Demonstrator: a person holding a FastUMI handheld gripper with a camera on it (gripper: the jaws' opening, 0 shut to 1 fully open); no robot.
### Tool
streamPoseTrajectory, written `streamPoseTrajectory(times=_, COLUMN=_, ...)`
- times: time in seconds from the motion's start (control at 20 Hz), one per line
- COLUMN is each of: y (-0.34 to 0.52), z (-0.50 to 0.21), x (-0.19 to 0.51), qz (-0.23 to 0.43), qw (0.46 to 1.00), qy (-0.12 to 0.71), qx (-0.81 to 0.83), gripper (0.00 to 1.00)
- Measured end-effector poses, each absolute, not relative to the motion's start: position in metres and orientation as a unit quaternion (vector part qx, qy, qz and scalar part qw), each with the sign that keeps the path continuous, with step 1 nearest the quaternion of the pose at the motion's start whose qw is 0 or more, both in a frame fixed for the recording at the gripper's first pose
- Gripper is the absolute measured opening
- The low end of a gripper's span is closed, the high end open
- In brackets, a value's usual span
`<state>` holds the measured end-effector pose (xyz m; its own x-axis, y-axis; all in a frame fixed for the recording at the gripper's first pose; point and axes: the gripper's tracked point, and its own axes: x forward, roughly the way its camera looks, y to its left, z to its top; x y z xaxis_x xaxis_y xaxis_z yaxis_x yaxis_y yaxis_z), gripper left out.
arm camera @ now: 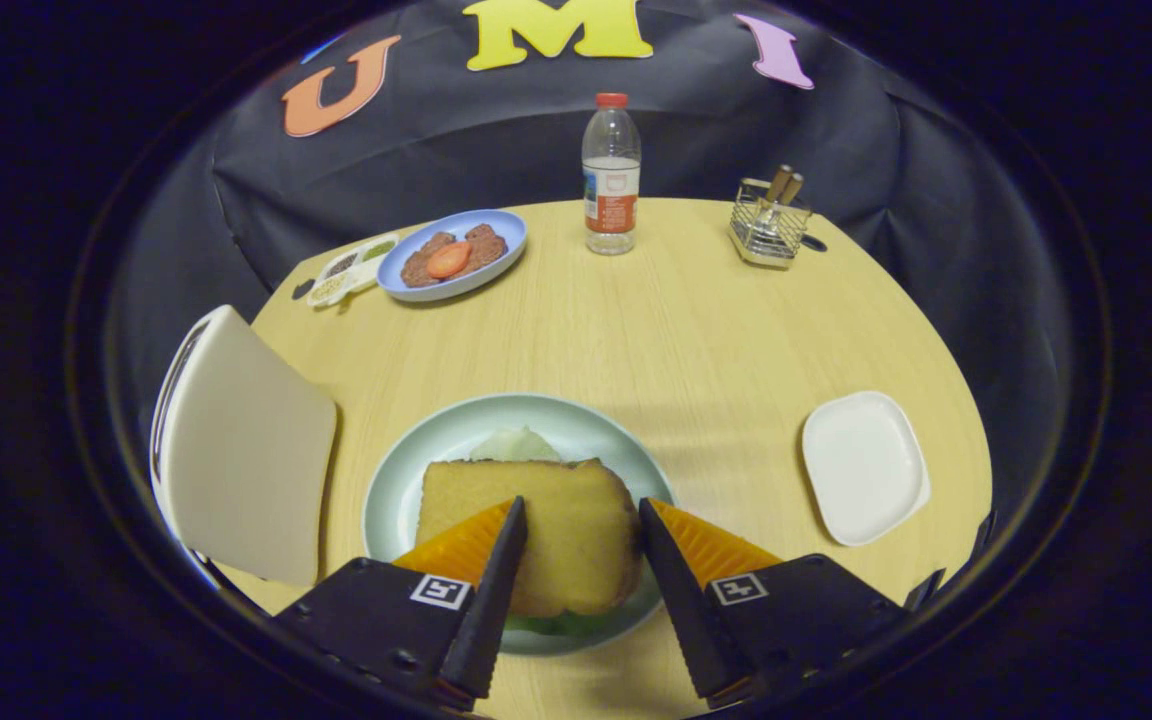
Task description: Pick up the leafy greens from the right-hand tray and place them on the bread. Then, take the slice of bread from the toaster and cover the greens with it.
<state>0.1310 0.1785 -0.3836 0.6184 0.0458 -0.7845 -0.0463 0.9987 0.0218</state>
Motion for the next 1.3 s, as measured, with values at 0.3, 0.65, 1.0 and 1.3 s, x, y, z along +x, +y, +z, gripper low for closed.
streamPoseTrajectory(times=0.3, y=0.168, z=-0.347, x=0.123, qz=0.039, qw=0.918, qy=0.394, qx=-0.006, gripper=0.79)
streamPoseTrajectory(times=0.65, y=0.148, z=-0.217, x=0.095, qz=0.058, qw=0.96, qy=0.273, qx=-0.008, gripper=0.96)
streamPoseTrajectory(times=1.0, y=0.123, z=-0.066, x=0.037, qz=0.035, qw=0.992, qy=0.121, qx=-0.02, gripper=0.96)
streamPoseTrajectory(times=1.3, y=0.102, z=-0.006, x=-0.02, qz=0.013, qw=0.998, qy=0.051, qx=-0.025, gripper=0.95)
